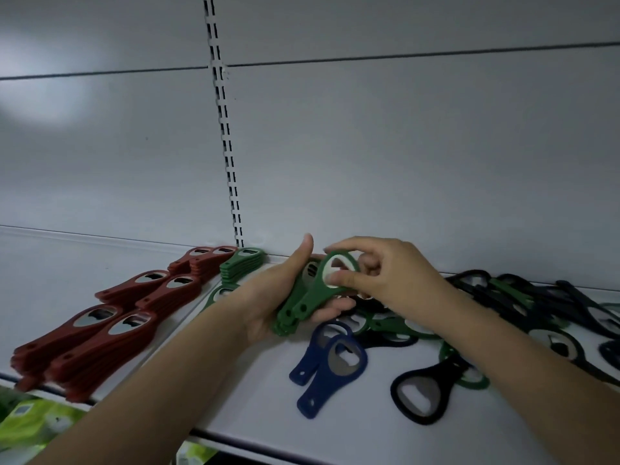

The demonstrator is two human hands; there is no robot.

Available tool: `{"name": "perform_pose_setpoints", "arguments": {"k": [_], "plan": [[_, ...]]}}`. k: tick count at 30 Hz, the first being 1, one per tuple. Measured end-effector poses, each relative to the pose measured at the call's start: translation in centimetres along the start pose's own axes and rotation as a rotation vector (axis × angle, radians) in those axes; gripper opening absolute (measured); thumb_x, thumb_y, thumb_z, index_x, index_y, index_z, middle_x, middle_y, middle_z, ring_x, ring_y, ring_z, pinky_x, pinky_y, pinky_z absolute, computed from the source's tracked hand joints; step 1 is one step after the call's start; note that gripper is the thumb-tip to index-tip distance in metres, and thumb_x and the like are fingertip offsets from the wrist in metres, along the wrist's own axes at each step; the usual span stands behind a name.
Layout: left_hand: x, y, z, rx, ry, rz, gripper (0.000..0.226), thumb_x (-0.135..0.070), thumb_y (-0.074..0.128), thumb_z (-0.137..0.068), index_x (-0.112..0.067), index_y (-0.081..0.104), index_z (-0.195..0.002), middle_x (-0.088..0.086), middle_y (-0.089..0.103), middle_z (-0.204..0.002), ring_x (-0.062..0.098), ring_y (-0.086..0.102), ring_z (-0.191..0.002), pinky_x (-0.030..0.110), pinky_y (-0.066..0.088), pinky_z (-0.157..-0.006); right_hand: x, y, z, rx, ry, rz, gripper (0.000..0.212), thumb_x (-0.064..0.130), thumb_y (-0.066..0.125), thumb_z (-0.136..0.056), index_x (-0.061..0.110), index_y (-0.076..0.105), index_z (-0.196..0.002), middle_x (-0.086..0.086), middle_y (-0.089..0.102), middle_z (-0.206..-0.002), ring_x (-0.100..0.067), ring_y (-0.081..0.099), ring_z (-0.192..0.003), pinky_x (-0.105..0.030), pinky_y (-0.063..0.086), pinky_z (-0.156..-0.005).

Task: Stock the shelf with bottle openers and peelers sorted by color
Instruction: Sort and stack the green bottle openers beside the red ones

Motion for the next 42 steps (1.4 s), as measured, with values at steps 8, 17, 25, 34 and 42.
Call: {"name": "perform_pose_setpoints", "arguments": {"k": [8, 17, 25, 34, 42], "plan": [[-1.7, -1.7, 0.2, 0.027, 0.082, 0.204, 0.043, -0.011, 0.063, -0.089, -0.013, 0.058, -0.132, 0.009, 0.056, -0.083, 0.010, 0.048, -0.060, 0.015, 0.046, -0.047, -0.9, -2.5, 0.5, -0.137, 0.006, 0.364, 0.047, 0.058, 0.039, -0.096, 0.039, 0.051, -0.138, 0.012, 0.063, -0.074, -0.001, 0.059, -0.066, -0.032, 0.054, -0.071], [-7.7, -7.9, 7.0, -0.196, 0.053, -0.441, 0.054, -0.026, 0.070, -0.080, 0.001, 0.055, -0.125, 0.020, 0.071, -0.108, 0.029, 0.072, -0.098, 0.035, 0.060, -0.084, 0.7, 0.8, 0.0, 0.102, 0.014, 0.216, 0.030, 0.054, 0.041, -0.098, 0.040, 0.066, -0.103, 0.015, 0.069, -0.073, -0.005, 0.061, -0.056, -0.034, 0.057, -0.067], [-11.8, -9.5, 7.6, -0.520, -0.038, -1.719, 0.048, -0.058, 0.079, -0.072, -0.023, 0.069, -0.103, -0.006, 0.071, -0.093, 0.012, 0.066, -0.085, 0.027, 0.048, -0.074, 3.9, 8.2, -2.3, 0.336, -0.027, 0.550, 0.033, 0.059, 0.037, -0.099, 0.037, 0.054, -0.081, 0.013, 0.056, -0.082, -0.009, 0.059, -0.078, -0.030, 0.049, -0.070], [-9.9, -10.7, 4.3, -0.538, -0.260, -1.832, 0.051, -0.054, 0.081, -0.072, -0.013, 0.052, -0.078, -0.001, 0.057, -0.074, 0.014, 0.057, -0.065, 0.030, 0.050, -0.065, 1.5, 9.8, -1.5, 0.301, -0.101, 0.512, 0.037, 0.055, 0.035, -0.098, 0.033, 0.064, -0.105, 0.012, 0.053, -0.099, -0.009, 0.056, -0.091, -0.038, 0.050, -0.086], [-8.1, -11.2, 3.9, -0.518, -0.436, -1.655, 0.063, -0.046, 0.088, -0.067, -0.007, 0.054, -0.104, 0.013, 0.068, -0.094, 0.031, 0.073, -0.083, 0.042, 0.063, -0.071, 1.7, 10.4, -1.2, 0.336, -0.121, 0.498, 0.039, 0.056, 0.037, -0.099, 0.033, 0.063, -0.118, 0.011, 0.049, -0.104, -0.009, 0.053, -0.094, -0.036, 0.048, -0.086]]}}
Point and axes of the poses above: each hand's wrist, its own z-axis away from the middle knuckle, its own y-axis out of the palm, x = y × z, the point moved 9 cm from there along -z, towards the middle knuckle
